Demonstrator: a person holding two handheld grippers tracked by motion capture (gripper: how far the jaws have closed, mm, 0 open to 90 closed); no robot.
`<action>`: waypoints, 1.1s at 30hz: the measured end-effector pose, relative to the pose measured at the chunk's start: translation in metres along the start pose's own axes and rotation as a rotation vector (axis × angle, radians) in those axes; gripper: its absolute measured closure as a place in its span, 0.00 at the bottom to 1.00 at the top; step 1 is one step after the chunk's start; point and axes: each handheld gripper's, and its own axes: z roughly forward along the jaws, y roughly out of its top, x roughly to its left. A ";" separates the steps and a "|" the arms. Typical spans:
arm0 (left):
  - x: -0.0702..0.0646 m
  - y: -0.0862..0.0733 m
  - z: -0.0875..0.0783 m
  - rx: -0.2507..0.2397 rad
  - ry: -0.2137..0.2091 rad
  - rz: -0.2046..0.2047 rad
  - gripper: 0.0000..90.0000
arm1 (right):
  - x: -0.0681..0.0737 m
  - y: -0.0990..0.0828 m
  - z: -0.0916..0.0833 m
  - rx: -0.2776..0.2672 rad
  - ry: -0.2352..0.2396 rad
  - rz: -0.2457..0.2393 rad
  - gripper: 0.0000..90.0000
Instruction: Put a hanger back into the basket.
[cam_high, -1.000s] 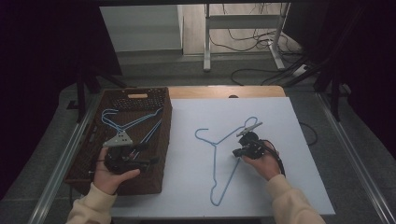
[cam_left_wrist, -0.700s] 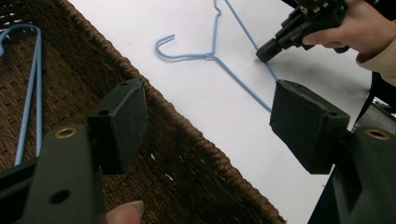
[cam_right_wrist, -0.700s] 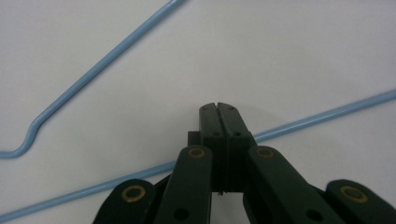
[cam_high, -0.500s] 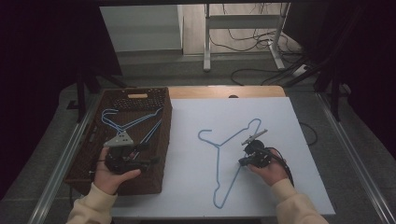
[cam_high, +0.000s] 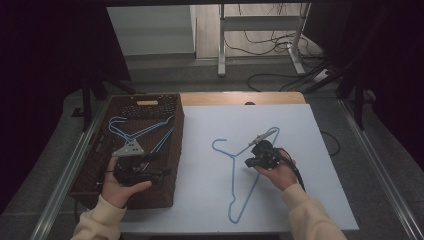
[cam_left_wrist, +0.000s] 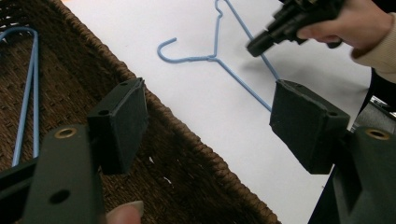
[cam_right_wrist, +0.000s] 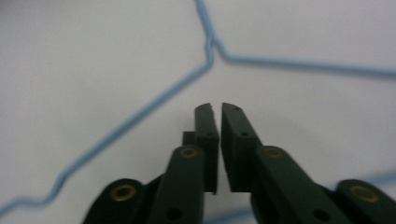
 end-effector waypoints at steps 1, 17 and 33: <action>0.000 0.000 0.000 -0.001 0.000 0.000 0.31 | -0.001 0.006 0.003 -0.007 0.001 0.003 0.90; -0.001 -0.001 0.000 0.001 -0.008 0.007 0.31 | 0.007 0.071 0.058 0.064 -0.001 -0.096 0.77; -0.004 -0.001 0.002 0.008 -0.008 0.014 0.31 | 0.014 0.075 0.067 0.136 -0.038 -0.157 0.96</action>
